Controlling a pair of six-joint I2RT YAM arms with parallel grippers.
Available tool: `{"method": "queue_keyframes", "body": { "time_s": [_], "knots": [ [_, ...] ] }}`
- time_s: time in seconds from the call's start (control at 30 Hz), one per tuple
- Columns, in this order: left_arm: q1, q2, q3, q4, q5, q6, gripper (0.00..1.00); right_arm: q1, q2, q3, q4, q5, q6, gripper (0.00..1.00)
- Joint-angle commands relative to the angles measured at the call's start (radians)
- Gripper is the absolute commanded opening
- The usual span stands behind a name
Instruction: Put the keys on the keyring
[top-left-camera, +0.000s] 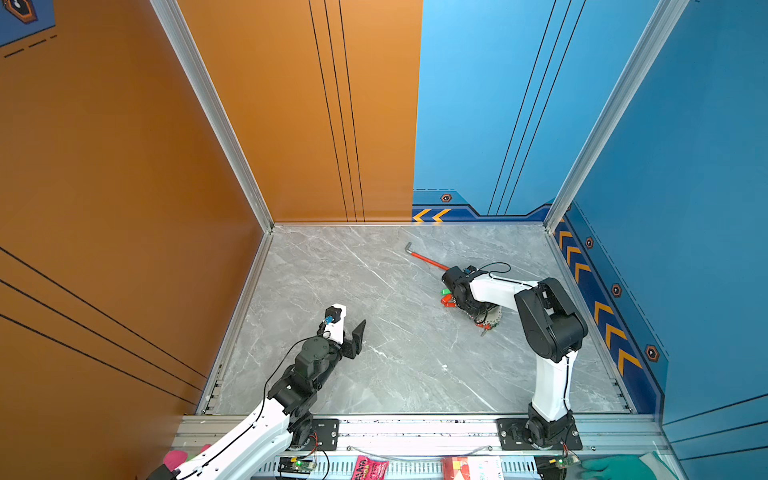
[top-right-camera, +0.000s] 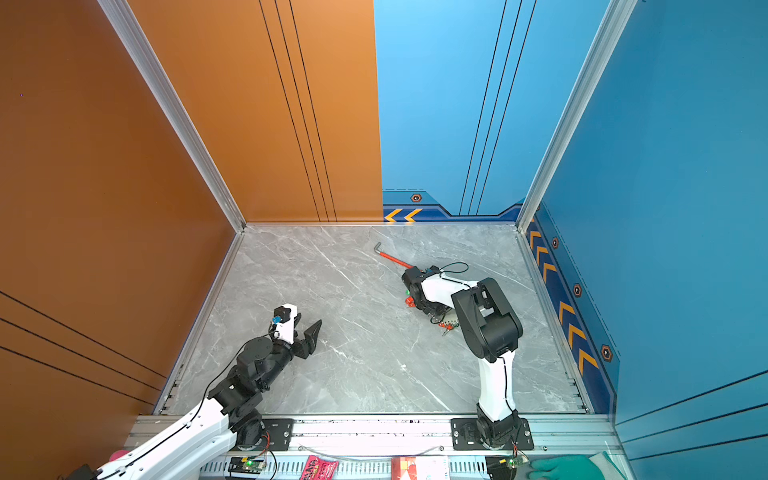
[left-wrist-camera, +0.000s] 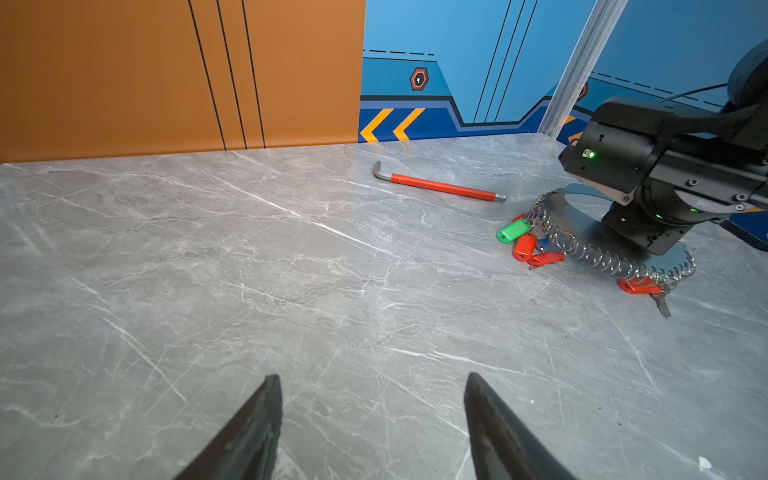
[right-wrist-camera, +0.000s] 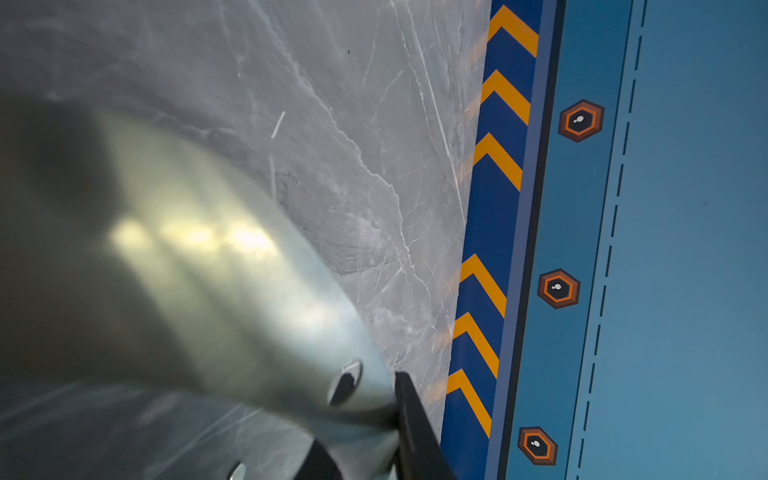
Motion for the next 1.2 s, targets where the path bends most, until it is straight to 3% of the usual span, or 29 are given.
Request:
{"method": "queue_keyframes", "body": {
  "time_s": [0.0,0.13,0.37,0.63,0.83,0.97,1.0,1.07,1.17],
  "knots": [
    [0.011,0.001,-0.005,0.017,0.024,0.001,0.69,-0.025,0.023,0.03,-0.038,-0.018,0.038,0.24],
    [0.01,0.007,-0.003,0.019,0.024,0.001,0.69,-0.043,0.02,0.034,-0.049,-0.028,0.042,0.38],
    [0.012,0.028,0.003,0.024,0.016,0.004,0.7,-0.039,-0.086,-0.012,-0.068,-0.071,0.063,0.5],
    [0.014,0.062,0.024,0.035,0.008,0.002,0.7,-0.079,-0.243,-0.054,-0.051,-0.214,0.067,0.71],
    [0.022,0.114,0.066,0.035,-0.016,-0.009,0.74,-0.148,-0.308,-0.087,0.024,-0.559,0.054,0.83],
    [0.024,0.156,0.097,0.044,-0.036,-0.015,0.77,-0.165,-0.383,-0.13,0.081,-0.623,0.071,0.85],
    [0.025,0.167,0.106,0.044,-0.062,-0.015,0.8,-0.177,-0.408,-0.143,0.094,-0.635,0.079,0.85],
    [0.024,0.2,0.133,0.04,-0.17,-0.002,0.98,-0.213,-0.492,-0.188,0.141,-0.663,0.098,0.84],
    [0.025,0.259,0.171,0.043,-0.421,0.028,0.98,-0.276,-0.607,-0.245,0.207,-0.635,0.132,0.83]
  ]
}}
